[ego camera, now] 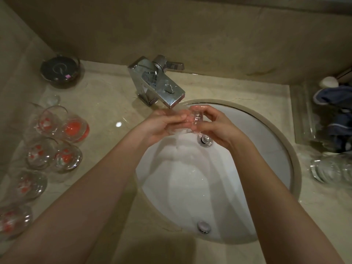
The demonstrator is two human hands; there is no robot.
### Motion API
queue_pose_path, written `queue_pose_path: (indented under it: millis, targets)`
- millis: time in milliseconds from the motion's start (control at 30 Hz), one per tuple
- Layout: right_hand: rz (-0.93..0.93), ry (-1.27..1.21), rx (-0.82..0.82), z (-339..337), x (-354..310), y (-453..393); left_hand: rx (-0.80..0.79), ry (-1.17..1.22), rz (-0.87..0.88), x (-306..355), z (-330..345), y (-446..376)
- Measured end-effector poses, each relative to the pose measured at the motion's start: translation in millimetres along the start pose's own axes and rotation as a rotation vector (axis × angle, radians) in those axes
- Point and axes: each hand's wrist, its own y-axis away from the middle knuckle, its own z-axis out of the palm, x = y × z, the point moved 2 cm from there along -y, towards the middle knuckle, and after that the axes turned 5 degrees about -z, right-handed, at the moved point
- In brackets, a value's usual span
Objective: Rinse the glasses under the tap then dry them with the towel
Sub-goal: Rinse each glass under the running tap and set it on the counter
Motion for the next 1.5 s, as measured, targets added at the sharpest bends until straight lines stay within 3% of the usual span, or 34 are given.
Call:
queue_pose_path:
  millis: [67,200,500,700,933,1133,1367,1500]
  targets:
    - [0.06,-0.02,0.029,0.2,-3.1,0.8,-0.017,0.011,0.026,-0.3,0.4,-0.8]
    - [0.382,0.051,0.031,1.2,-6.2,1.5,-0.005,-0.015,0.05,-4.2,-1.1,-1.5]
    - [0.106,0.015,-0.112,-2.1,4.8,0.6,0.017,-0.041,0.052,-9.8,-6.4,1.4]
    - [0.34,0.068,-0.039,5.2,-1.9,-2.3,0.026,-0.134,0.064,-17.0,-7.0,3.8]
    - [0.1,0.088,-0.11,2.6,3.0,-2.1,0.022,-0.103,0.086,-22.9,-9.0,8.1]
    - [0.307,0.099,-0.094,11.7,-8.4,-10.2,0.051,-0.166,0.173,-31.6,-11.9,2.5]
    - [-0.025,0.133,-0.214,4.4,-9.4,-19.4,0.08,-0.036,0.23,-19.9,-16.7,-5.3]
    - [0.249,0.112,-0.204,17.9,-16.9,-20.7,0.079,-0.132,0.279,-22.2,-14.8,-4.8]
